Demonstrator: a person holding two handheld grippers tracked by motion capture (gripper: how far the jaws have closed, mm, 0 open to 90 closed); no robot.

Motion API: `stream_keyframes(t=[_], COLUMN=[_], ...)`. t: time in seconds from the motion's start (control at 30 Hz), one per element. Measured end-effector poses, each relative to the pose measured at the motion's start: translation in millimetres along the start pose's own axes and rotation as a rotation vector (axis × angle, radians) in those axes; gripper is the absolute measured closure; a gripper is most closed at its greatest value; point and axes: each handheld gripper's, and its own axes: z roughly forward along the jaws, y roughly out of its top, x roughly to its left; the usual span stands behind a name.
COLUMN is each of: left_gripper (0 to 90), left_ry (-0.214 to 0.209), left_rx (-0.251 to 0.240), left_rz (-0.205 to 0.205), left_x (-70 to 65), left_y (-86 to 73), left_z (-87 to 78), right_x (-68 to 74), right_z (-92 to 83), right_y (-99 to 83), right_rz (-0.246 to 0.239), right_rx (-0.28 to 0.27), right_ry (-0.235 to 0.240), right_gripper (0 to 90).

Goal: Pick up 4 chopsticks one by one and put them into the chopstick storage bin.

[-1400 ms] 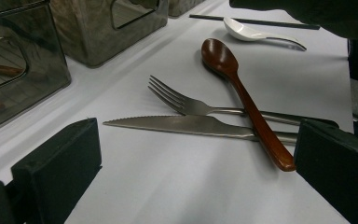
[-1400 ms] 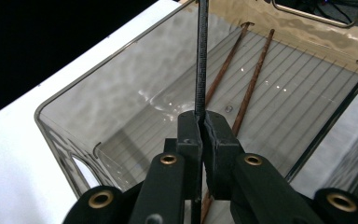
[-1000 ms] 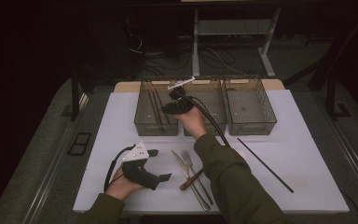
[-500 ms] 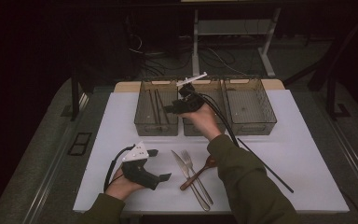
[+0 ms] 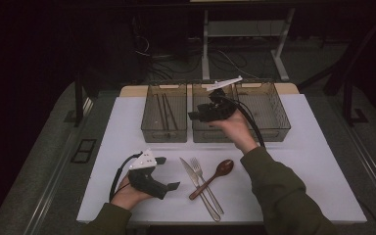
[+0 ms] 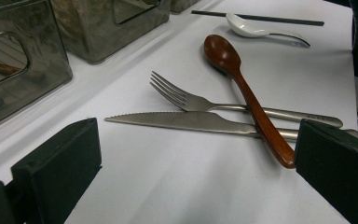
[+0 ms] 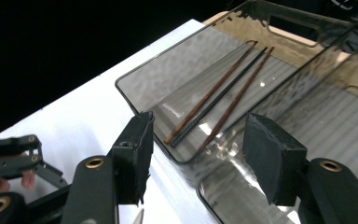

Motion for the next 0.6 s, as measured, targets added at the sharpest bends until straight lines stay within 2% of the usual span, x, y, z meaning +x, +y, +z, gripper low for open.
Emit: stream_keyframes(t=[0.3,0.6], left_gripper=[0.0,0.0], left_ry=[0.003,0.006], left_rx=[0.003,0.003], left_rz=[0.000,-0.001], left_x=[0.4,0.4], left_y=[-0.2,-0.4], left_z=[-0.1,0.4], right_x=[-5.2,-9.5], right_z=[-33.6,-61.9], right_y=[-16.2,-36.6], right_rz=[-0.019,-0.028], right_rx=[-0.026,-0.025], right_ry=[-0.012,-0.018], right_gripper=[41.0,40.0])
